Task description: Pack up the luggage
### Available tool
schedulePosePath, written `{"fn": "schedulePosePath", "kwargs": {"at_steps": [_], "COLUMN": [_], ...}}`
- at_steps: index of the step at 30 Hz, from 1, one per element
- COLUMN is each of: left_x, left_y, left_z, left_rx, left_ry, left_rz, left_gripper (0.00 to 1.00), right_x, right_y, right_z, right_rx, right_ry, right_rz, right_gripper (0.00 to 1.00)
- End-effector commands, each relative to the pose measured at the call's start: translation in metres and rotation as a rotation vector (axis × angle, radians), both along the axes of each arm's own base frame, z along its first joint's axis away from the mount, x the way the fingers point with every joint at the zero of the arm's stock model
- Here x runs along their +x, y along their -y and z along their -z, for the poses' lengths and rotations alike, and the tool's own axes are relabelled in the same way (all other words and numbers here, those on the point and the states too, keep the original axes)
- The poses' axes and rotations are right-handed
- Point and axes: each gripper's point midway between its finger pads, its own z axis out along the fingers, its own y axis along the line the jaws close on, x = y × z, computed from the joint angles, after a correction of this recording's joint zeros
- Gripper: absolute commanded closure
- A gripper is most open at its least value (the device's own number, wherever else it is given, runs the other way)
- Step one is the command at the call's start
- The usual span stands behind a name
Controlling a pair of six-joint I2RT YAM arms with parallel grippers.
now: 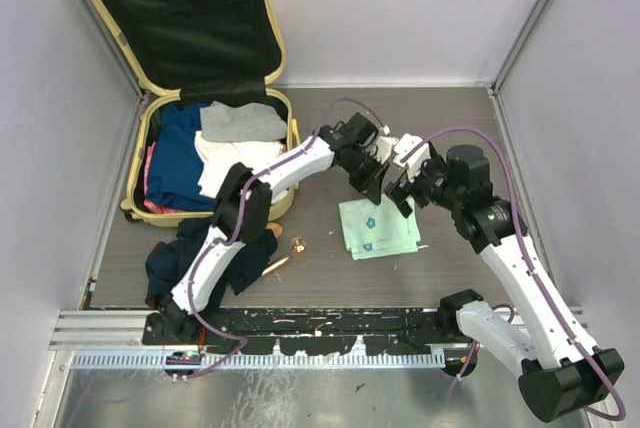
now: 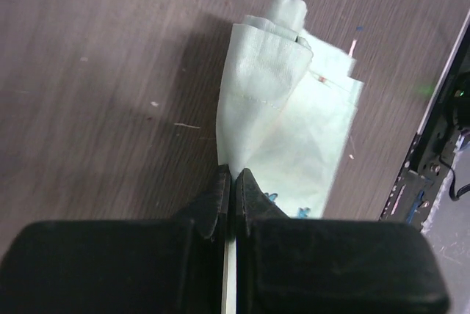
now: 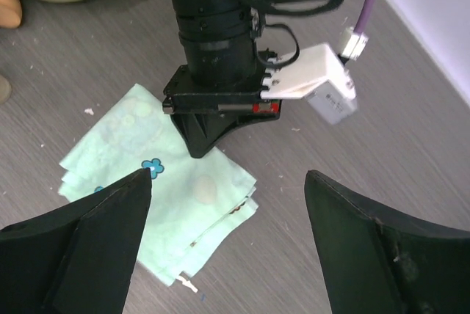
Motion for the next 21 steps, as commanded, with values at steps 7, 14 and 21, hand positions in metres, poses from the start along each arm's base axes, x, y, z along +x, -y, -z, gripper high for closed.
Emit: {"fn": "schedulePosePath", "kwargs": {"at_steps": [7, 14, 21], "left_x": [0.083, 0.116, 0.137], "left_y": [-0.067, -0.180, -0.304], "left_z": [-0.174, -0.205, -0.203], "left_rx": [-0.173, -0.143, -0.071], "left_ry": [0.288, 0.353, 0.371], "left_rz": [-0.279, -0.502, -0.749], "left_gripper": [1.00, 1.00, 1.00], "right_x": [0.014, 0.018, 0.025], "right_y": [-0.004, -0.008, -0.015], "right_z": [-0.059, -0.051, -0.040], "right_rx": [0.099, 0.102, 0.121], "right_ry": [0.174, 0.151, 0.110], "right_rz": [0.034, 0.025, 0.012], "right_gripper": [0.09, 0.08, 0.08]}}
